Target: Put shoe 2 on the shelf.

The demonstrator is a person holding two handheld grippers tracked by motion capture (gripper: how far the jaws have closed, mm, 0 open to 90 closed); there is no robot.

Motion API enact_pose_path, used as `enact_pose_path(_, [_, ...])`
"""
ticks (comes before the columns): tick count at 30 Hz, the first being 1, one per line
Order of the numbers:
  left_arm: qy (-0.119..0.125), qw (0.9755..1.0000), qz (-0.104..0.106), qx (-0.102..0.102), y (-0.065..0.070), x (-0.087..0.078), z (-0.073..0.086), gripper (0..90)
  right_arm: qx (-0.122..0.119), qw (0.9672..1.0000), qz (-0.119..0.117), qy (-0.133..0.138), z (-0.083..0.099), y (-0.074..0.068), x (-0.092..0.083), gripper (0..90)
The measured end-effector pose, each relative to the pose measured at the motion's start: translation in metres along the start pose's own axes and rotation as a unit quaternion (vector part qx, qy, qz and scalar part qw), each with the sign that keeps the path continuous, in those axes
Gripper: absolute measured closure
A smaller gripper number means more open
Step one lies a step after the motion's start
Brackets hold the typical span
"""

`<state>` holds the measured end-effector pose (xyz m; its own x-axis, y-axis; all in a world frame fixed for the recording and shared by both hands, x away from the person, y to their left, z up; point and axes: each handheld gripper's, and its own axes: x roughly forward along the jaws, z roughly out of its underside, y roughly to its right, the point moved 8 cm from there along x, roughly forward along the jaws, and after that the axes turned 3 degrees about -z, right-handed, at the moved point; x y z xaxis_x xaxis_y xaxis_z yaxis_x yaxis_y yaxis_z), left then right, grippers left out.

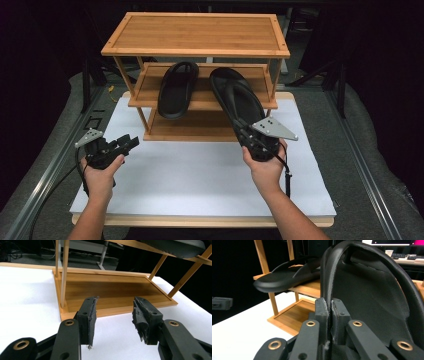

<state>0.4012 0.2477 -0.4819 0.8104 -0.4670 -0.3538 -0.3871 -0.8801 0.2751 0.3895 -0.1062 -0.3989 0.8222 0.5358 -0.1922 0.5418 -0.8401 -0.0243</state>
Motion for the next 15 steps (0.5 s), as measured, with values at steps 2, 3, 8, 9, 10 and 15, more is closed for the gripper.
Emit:
enact_pose_path(2, [0.0, 1.0, 0.0, -0.001, 0.0, 0.0, 0.0, 53.3, -0.008, 0.9999, 0.006, -0.002, -0.005, 0.001, 0.007, 84.4])
enact_pose_path(3, [0.0, 1.0, 0.0, -0.001, -0.001, 0.0, 0.0, 53.3, -0.012, 0.9999, 0.007, -0.002, -0.008, 0.002, 0.011, 84.4])
enact_pose_path(8, [0.003, 1.0, 0.001, -0.004, -0.001, 0.0, -0.001, 53.3, -0.024, 0.9994, 0.02, -0.013, -0.023, 0.005, 0.033, 84.4])
enact_pose_path(9, [0.003, 1.0, 0.001, -0.004, -0.001, 0.0, -0.001, 53.3, -0.024, 0.9994, 0.02, -0.013, -0.023, 0.005, 0.033, 84.4])
enact_pose_path(10, [0.003, 1.0, 0.001, -0.004, 0.0, 0.0, -0.001, 53.2, -0.026, 0.9993, 0.022, -0.017, -0.025, 0.005, 0.037, 84.4])
enact_pose_path(15, [0.002, 1.0, 0.002, -0.003, -0.001, 0.0, -0.001, 53.3, -0.028, 0.9984, 0.035, -0.033, -0.034, 0.012, 0.061, 84.4])
